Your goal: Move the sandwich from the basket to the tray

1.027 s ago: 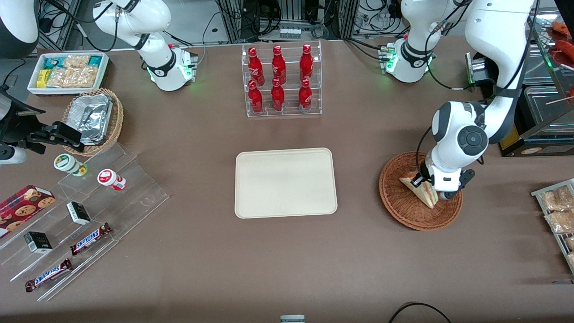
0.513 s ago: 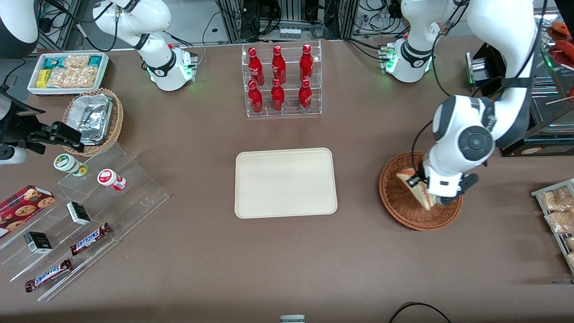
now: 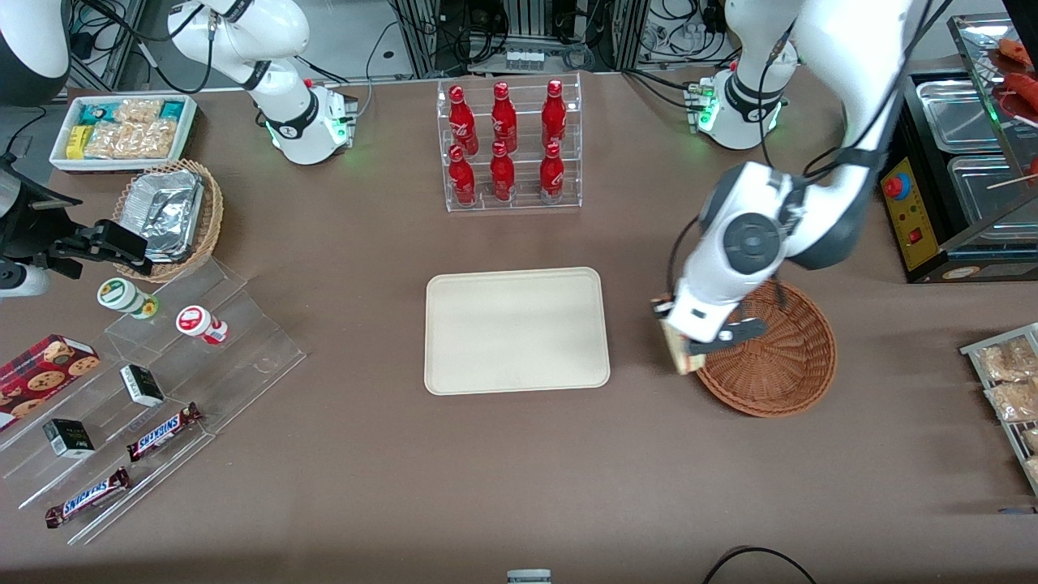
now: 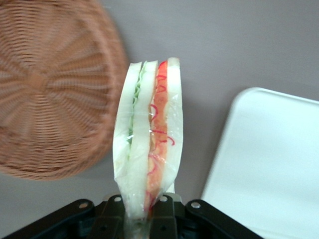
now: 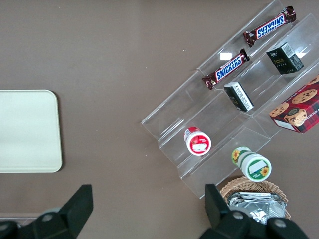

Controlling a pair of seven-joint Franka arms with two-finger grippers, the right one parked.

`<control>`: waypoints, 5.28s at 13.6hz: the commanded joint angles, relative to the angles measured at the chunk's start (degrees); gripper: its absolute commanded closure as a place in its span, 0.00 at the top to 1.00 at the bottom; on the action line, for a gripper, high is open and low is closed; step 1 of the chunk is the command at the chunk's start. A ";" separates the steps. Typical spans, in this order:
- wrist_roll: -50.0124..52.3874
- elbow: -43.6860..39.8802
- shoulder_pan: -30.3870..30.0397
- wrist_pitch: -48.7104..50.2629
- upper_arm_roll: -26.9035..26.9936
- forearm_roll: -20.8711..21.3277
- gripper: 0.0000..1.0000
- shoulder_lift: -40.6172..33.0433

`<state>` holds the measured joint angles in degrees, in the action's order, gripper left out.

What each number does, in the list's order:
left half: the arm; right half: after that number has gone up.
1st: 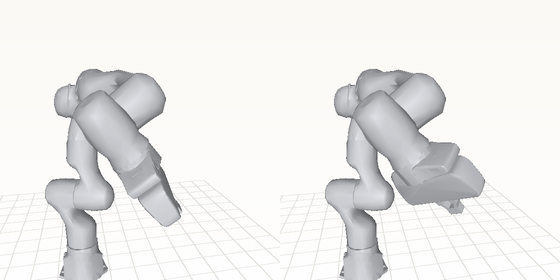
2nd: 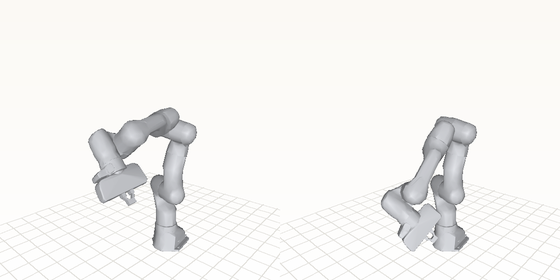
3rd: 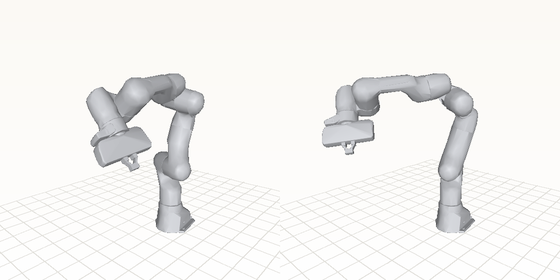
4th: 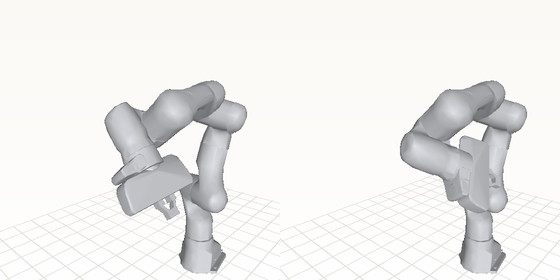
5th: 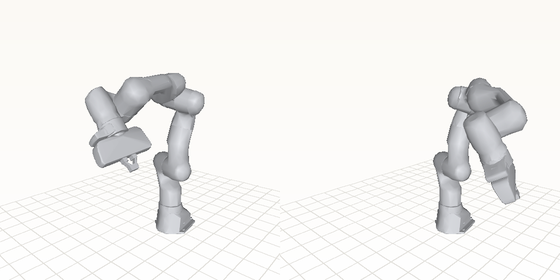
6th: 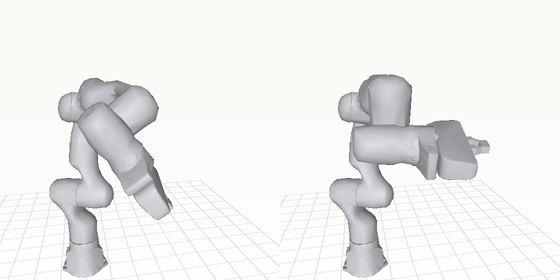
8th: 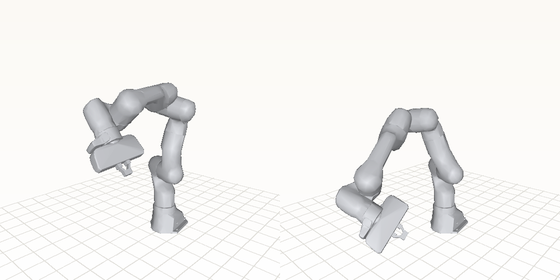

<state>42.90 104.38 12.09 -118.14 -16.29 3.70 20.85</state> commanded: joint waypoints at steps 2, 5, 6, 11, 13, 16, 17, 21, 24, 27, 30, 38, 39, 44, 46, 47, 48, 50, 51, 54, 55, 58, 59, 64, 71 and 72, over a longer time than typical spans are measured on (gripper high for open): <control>7.18 -13.04 8.11 3.62 0.38 1.40 0.00 11.21; 10.17 -17.79 11.98 3.53 0.29 1.05 0.00 15.34; 11.93 -20.16 13.91 3.53 0.38 1.14 0.00 17.19; 18.27 -26.59 20.60 3.44 0.82 2.98 0.00 21.85; 20.19 -29.40 22.53 3.44 0.91 4.90 0.00 24.40; 23.10 -31.34 24.38 3.44 0.91 7.46 0.00 26.52; 23.19 -31.34 24.73 3.44 0.91 7.47 0.00 26.87; 23.28 -31.78 25.18 3.00 0.91 7.64 0.00 28.01; 25.90 -33.27 25.53 3.09 1.00 8.35 0.00 29.24; 26.71 -33.45 25.53 2.92 1.00 9.05 0.41 29.95; 26.01 -33.54 25.44 3.35 1.00 9.05 1.00 29.42; 26.53 -33.63 24.83 6.16 0.65 8.26 1.00 25.03; 26.19 -33.63 24.83 7.91 0.65 8.26 1.00 23.98; 26.35 -33.45 24.21 10.73 0.65 8.08 1.00 18.36; 25.31 -32.93 22.64 13.45 0.73 8.17 1.00 15.20; 23.30 -32.84 20.80 15.20 0.47 7.47 1.00 13.88; 19.63 -32.84 19.57 17.05 0.56 5.47 1.00 12.73; 12.94 -31.62 16.32 20.57 0.56 3.69 1.00 10.01; 11.08 -30.13 14.73 20.67 0.56 2.73 1.00 8.43; 3.10 -24.51 9.20 21.28 0.56 1.58 1.00 3.51; 0.11 -23.01 7.35 21.63 0.56 0.36 1.00 1.75; -10.43 -18.53 0.59 25.05 0.56 -1.05 1.00 -3.78; -13.95 -16.86 -1.52 25.67 0.64 -1.76 1.00 -5.72; -28.82 -10.69 -10.93 29.97 0.73 -1.85 1.00 -13.73; -36.28 -10.86 -16.90 37.09 1.00 -2.63 1.00 -18.38; -38.66 -11.39 -18.84 39.11 1.00 -4.47 1.00 -18.83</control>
<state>8.91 91.98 -2.97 -81.73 -15.02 2.04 5.20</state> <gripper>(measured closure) 0.000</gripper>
